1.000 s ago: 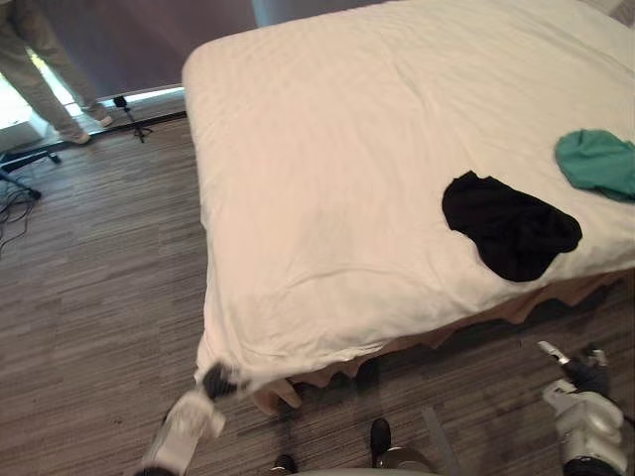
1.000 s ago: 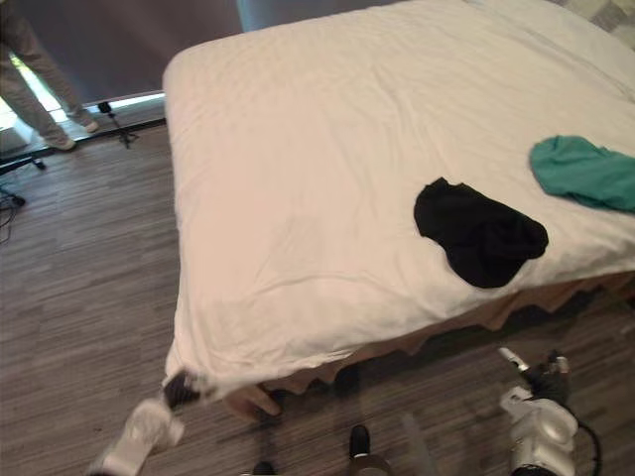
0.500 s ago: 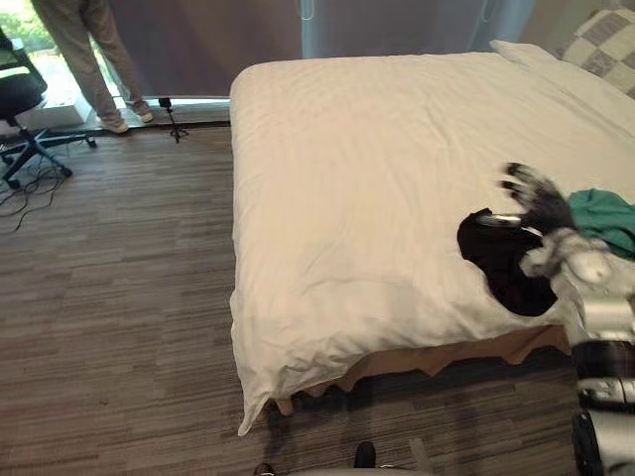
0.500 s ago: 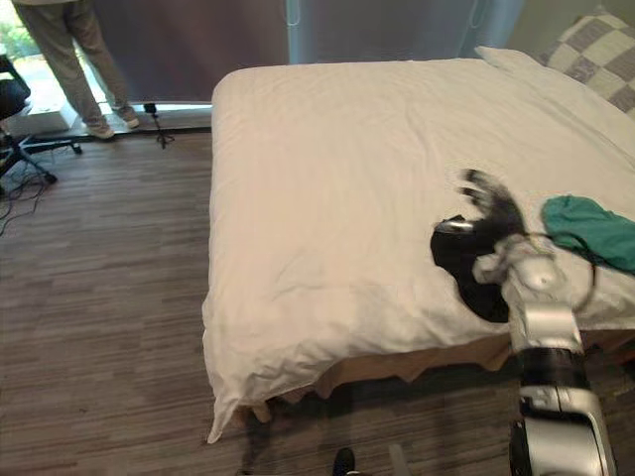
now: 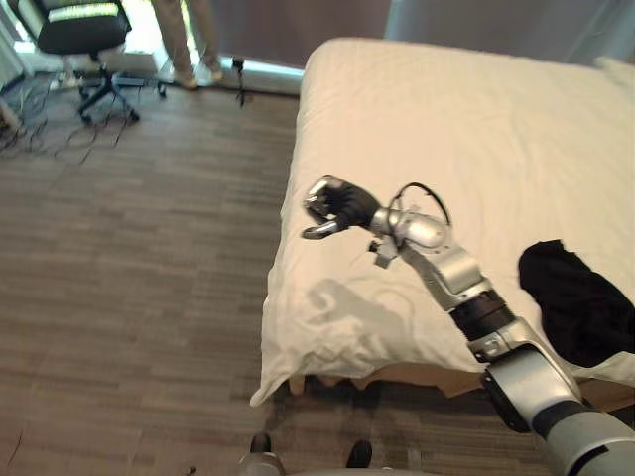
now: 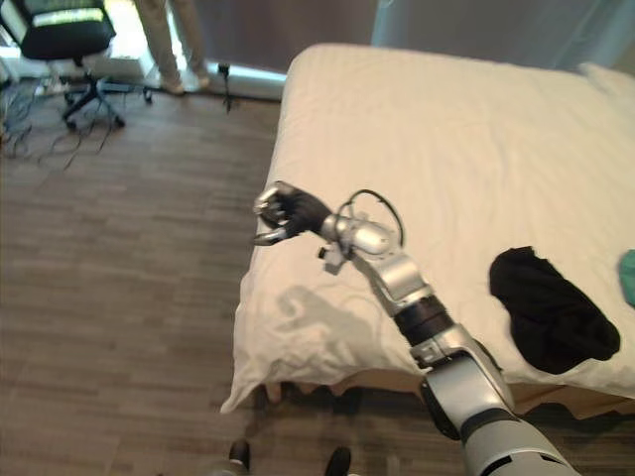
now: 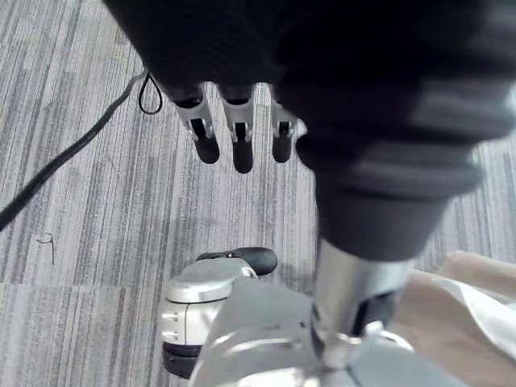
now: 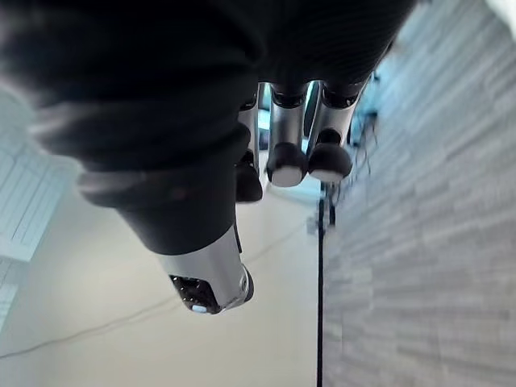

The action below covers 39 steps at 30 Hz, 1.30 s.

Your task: Tidy the bed and pick cloth on bed and put in laundry

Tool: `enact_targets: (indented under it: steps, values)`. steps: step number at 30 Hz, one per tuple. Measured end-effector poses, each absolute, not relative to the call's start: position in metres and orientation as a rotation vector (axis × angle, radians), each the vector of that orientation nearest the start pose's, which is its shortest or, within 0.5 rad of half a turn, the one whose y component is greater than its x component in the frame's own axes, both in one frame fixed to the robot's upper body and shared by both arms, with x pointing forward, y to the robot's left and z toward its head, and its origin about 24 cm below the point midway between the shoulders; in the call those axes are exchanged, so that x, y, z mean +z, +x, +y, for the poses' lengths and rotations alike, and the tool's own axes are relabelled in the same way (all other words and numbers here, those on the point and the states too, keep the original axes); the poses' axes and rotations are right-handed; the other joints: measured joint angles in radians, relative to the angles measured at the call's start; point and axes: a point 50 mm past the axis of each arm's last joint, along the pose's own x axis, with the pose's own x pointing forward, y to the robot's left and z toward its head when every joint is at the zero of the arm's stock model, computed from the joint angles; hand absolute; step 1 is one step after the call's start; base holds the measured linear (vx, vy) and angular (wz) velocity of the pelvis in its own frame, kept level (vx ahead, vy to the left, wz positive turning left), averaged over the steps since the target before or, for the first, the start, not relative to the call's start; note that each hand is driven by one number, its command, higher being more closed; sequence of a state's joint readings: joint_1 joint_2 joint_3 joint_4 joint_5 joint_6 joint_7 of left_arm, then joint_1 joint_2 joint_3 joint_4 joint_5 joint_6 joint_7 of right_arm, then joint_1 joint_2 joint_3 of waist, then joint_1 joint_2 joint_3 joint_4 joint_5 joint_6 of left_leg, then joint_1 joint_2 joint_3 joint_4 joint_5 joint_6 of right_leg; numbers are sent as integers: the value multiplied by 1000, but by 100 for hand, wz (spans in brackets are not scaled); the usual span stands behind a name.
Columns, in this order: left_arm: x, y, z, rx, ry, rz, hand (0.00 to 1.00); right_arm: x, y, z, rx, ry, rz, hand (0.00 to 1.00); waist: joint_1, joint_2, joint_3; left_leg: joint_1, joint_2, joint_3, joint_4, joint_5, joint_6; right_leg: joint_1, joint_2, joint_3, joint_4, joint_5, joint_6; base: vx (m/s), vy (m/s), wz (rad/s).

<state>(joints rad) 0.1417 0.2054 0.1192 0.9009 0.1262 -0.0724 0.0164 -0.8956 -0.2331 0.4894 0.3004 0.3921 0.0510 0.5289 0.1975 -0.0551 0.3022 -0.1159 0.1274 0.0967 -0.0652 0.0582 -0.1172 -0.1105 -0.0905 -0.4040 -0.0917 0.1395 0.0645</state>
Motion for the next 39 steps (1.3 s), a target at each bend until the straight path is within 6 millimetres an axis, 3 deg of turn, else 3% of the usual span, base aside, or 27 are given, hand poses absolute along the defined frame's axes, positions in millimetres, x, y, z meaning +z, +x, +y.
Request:
enact_targets:
  steps: [4, 8, 12, 19, 22, 23, 24, 25, 27, 29, 31, 32, 34, 35, 36, 37, 39]
  values:
    - [-127, 132, 240, 105, 310, 858, 0, 203, 342, -12, 1090, -301, -285, 100, 20, 30, 130, -93, -3, -29, -29, 52, -6, -89, 0, -24, 1, 30, -14, -119, 4, 19]
    - [-126, 142, 232, 51, 337, 846, 0, 188, 350, -16, 1051, -353, -199, 100, 21, 70, 161, -162, -15, -33, -36, 78, 4, -160, -9, -29, 1, 47, -14, -9, 3, 1]
    - [-120, 162, 220, -48, 396, 798, 0, 162, 369, -43, 934, -414, -41, 100, 19, 125, 188, -239, -31, -54, -36, 96, 17, -231, -23, -39, 1, 66, -11, 7, 39, 9]
    - [-117, 185, 193, -107, 295, 769, 0, 144, 386, -68, 773, -415, 62, 100, 25, 221, 194, -330, -57, -68, -23, 107, 28, -308, -53, -46, 1, 81, 6, 10, 53, 10]
    - [-117, 185, 189, -126, 298, 759, 0, 117, 390, -91, 695, -403, 192, 100, 33, 239, 195, -336, -65, -67, -19, 107, 28, -312, -63, -41, 1, 84, 10, -11, 52, 2]
    - [-119, 183, 189, -130, 302, 765, 0, 96, 390, -112, 638, -397, 294, 100, 34, 243, 194, -335, -70, -65, -19, 107, 31, -311, -67, -37, 1, 85, 12, -18, 49, 3]
    - [-120, 182, 189, -130, 304, 767, 0, 89, 389, -122, 618, -394, 329, 100, 34, 243, 194, -334, -71, -63, -19, 106, 32, -311, -68, -36, 1, 86, 12, -18, 52, 2]
    - [-121, 180, 190, -132, 311, 770, 0, 70, 382, -149, 573, -378, 405, 100, 33, 243, 194, -331, -75, -57, -19, 107, 36, -308, -71, -34, 1, 87, 15, -13, 53, 0]
    - [-122, 179, 190, -134, 315, 768, 0, 47, 368, -176, 547, -369, 489, 100, 19, 242, 195, -315, -82, -54, -19, 106, 39, -293, -76, -32, 1, 88, 19, -1, 52, -1]
    - [-123, 174, 196, -110, 303, 773, 0, 20, 348, -185, 579, -351, 539, 100, -26, 230, 203, -253, -87, -49, -19, 95, 50, -236, -80, -21, 1, 86, 28, 24, 54, -15]
    - [-122, 173, 202, -99, 317, 771, 0, 12, 335, -170, 676, -336, 479, 100, -54, 207, 215, -180, -85, -22, -19, 76, 47, -182, -78, -3, 1, 81, 34, 42, 22, -41]
    - [-121, 172, 207, -99, 336, 775, 0, 16, 330, -151, 751, -330, 401, 100, -64, 191, 212, -151, -81, -7, -18, 67, 46, -164, -74, 12, 1, 77, 37, 70, -25, -53]
    - [-122, 167, 217, -84, 364, 790, 0, 37, 319, -103, 921, -282, 214, 100, -88, 153, 195, -95, -65, 32, -18, 46, 38, -127, -61, 41, 1, 60, 25, 71, -30, -48]
    - [-123, 165, 220, -79, 369, 802, 0, 43, 314, -89, 969, -265, 168, 100, -90, 141, 182, -84, -60, 37, -18, 40, 34, -120, -56, 49, 0, 53, 21, 103, -48, -46]
    - [-126, 159, 228, -61, 381, 846, 0, 63, 299, -54, 1082, -167, 37, 100, -94, 107, 140, -50, -43, 61, -19, 28, 24, -97, -41, 61, 0, 39, 18, 136, -62, -36]
    - [-129, 151, 233, -51, 390, 879, 0, 79, 288, -36, 1137, -70, -45, 100, -97, 85, 101, -28, -31, 70, -20, 20, 19, -79, -29, 64, 0, 29, 14, 154, -63, -30]
    - [-133, 139, 240, -39, 402, 931, 0, 99, 279, -22, 1180, 68, -131, 100, -100, 56, 43, 1, -16, 81, -20, 7, 8, -55, -13, 69, -2, 18, 10, 139, -40, -17]
